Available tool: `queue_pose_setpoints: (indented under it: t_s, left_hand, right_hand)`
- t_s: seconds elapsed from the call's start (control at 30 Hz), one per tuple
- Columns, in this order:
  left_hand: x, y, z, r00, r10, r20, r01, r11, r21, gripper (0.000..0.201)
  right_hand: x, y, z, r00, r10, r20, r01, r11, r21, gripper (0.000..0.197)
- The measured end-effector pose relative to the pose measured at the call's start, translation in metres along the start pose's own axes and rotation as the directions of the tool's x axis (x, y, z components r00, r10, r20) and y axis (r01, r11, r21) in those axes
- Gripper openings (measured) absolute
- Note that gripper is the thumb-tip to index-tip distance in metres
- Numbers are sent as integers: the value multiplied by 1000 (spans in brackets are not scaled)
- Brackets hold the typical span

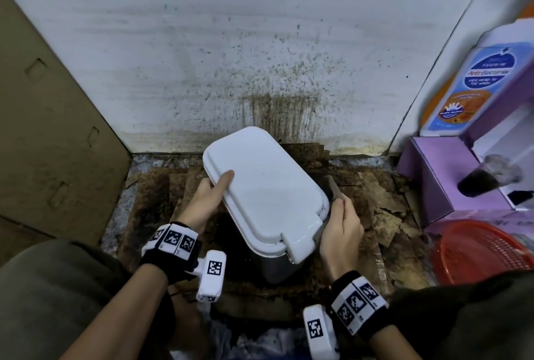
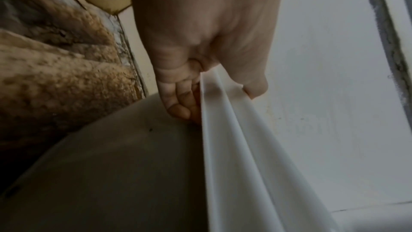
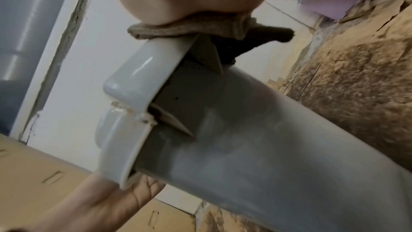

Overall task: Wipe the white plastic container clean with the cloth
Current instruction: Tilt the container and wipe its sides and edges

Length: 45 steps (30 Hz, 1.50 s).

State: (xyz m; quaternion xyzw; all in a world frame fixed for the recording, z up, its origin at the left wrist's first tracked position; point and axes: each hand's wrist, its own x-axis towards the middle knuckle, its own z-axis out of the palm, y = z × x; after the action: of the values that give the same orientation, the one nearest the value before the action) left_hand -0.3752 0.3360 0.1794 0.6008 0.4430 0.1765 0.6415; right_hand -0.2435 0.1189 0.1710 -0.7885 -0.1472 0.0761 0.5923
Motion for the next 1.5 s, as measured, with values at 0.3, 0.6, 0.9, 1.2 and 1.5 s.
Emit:
queue_pose_setpoints:
  t_s: [0.3,0.6,0.9,1.2,1.5]
  left_hand:
    - [-1,-10,3,999,-25,-36,28,996,88,33]
    - [-9,-24,4,999,-35,-40,40,990,136,80]
    - [-29,-44,7,989,-86,119,56,971,230,99]
    - [-25,-17,2,990,-26,138,-25,936,352,85]
    - [-15,19,-2,967,-43,251,-65,911,408,64]
  right_hand:
    - [14,9,-13,982,-28,187,34,999,-31,27]
    - [62,0,-26,784,102,613,10,984,-176,32]
    - [73,0,-20,668,67,741,138,968,-211,40]
    - [42,-3,-26,782,-23,623,74,996,-56,36]
    - [24,4,-16,963,-26,267,41,998,-50,34]
